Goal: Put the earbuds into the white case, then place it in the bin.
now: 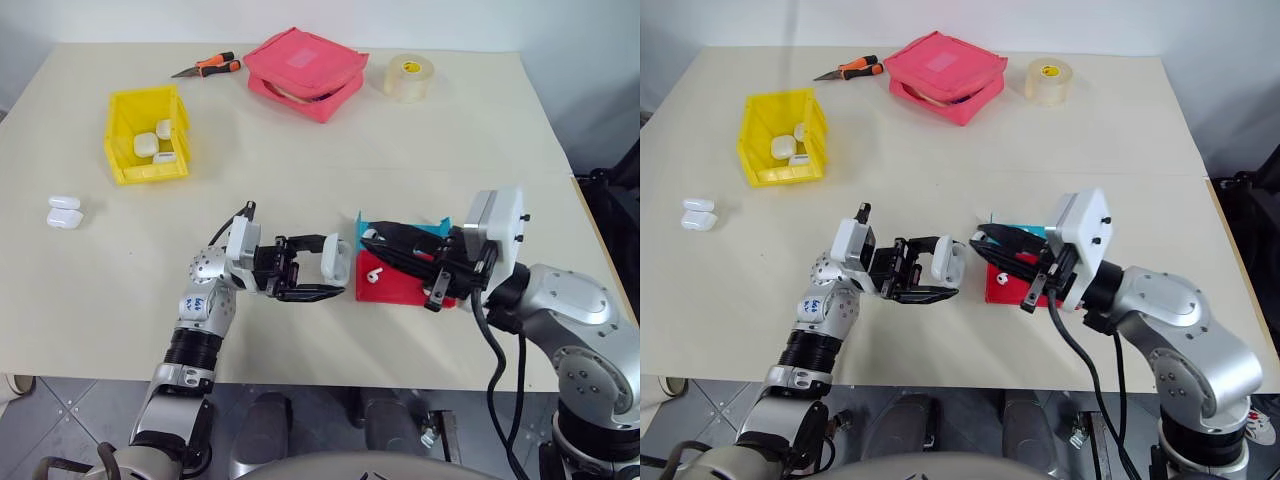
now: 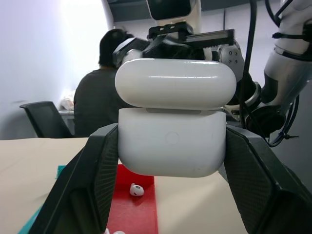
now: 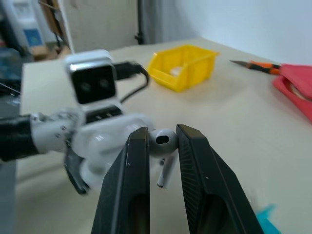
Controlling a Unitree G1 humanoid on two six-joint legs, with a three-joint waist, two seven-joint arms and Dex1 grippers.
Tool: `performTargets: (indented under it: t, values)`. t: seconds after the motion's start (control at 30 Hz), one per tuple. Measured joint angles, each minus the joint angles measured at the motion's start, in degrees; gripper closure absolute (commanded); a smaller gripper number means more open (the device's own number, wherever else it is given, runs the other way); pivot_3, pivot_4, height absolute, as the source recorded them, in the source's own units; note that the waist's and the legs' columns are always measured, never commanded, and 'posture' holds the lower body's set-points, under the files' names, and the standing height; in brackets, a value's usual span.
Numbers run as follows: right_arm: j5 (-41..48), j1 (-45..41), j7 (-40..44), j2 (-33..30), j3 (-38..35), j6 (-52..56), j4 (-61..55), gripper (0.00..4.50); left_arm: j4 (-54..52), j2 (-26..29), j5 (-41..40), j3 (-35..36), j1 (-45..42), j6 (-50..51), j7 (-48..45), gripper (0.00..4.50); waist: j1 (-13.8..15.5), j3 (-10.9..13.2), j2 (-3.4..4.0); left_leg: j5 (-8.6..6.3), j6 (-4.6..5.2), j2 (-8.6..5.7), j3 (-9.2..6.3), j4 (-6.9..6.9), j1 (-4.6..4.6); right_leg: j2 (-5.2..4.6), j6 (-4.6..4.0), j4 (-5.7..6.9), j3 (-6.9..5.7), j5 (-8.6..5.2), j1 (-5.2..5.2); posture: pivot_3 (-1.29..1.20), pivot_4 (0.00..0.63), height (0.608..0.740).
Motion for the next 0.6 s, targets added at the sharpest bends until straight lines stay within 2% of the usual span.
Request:
performTargets:
  t: [0.6]
  values:
    - [-2.68, 1.65, -0.99, 3.81, 10.14, -12.54, 4.36, 4.05, -0.71, -1.27, -1.27, 1.64, -0.58, 3.87, -0.34, 1.7, -0.05, 0.0, 0.0, 0.0, 0.0, 0.01, -0.01, 0.0, 0.01, 0.02, -0.02, 0.0, -0.01, -0.01, 0.0, 0.0, 0.15, 0.74]
